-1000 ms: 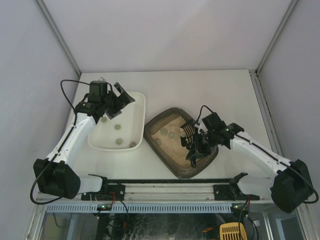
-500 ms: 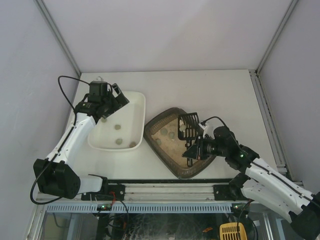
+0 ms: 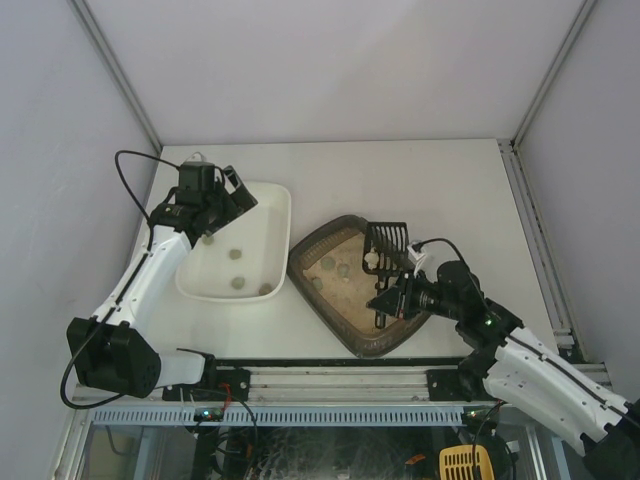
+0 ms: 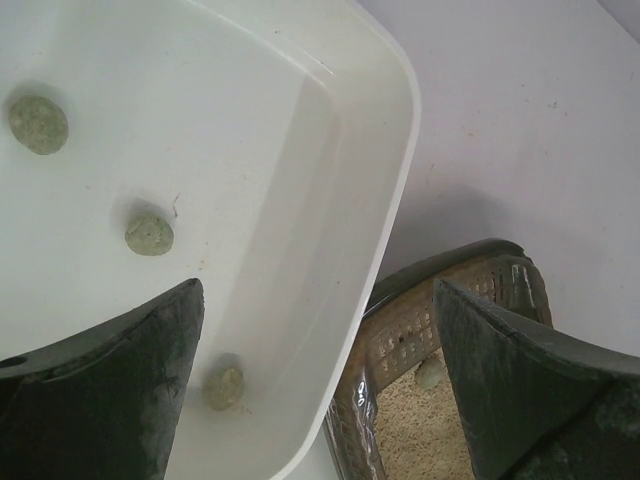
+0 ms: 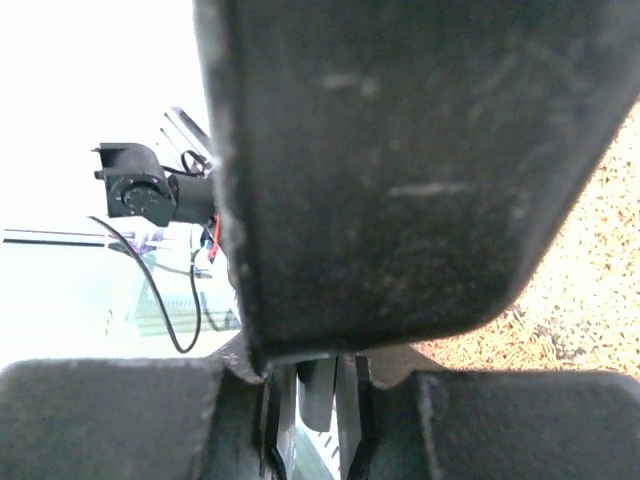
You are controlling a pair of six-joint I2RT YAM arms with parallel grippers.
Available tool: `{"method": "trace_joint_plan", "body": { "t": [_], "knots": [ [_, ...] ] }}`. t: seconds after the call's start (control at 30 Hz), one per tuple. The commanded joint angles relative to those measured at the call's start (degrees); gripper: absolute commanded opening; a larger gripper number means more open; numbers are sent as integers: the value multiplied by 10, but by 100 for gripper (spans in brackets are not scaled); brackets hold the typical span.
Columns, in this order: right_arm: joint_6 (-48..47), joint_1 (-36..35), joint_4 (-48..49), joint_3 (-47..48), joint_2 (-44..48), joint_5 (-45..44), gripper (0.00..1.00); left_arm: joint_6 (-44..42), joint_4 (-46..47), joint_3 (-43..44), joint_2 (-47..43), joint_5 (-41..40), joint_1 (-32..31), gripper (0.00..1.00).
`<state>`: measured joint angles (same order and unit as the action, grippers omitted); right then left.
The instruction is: Clean the litter box
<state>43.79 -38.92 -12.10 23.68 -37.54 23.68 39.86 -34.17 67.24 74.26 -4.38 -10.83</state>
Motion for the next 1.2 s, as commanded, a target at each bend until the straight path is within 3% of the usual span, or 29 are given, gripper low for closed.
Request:
{"method": "trace_joint_plan", "body": {
  "t": [0.0, 0.17, 0.33, 0.5, 0.63, 0.8, 0.97, 1.1, 1.17],
  "knots": [
    [5, -6, 45, 12, -10, 10, 0, -11, 24, -9, -10, -7, 3, 100],
    [32, 53, 79, -4, 36, 40, 0, -11, 24, -11, -11, 2, 3, 100],
    [-1, 0, 38, 29, -10, 27, 0, -11, 24, -11, -13, 1, 3, 100],
    [34, 58, 77, 10, 21, 52, 0, -11, 28, -15, -16, 2, 3, 100],
    [-11, -55, 33, 55, -45, -1, 0, -11, 28, -15, -14, 0, 4, 100],
    [44, 22, 101, 11, -1, 38, 0, -11, 32, -19, -13, 3, 3, 100],
    [14, -49, 64, 40, -51, 10, 0, -11, 31, -18, -13, 1, 4, 100],
    [74, 38, 132, -10, -4, 57, 0, -11, 35, -21, -15, 3, 3, 100],
    [81, 49, 132, -13, -5, 62, 0, -11, 34, -20, -16, 1, 3, 100]
  ]
}}
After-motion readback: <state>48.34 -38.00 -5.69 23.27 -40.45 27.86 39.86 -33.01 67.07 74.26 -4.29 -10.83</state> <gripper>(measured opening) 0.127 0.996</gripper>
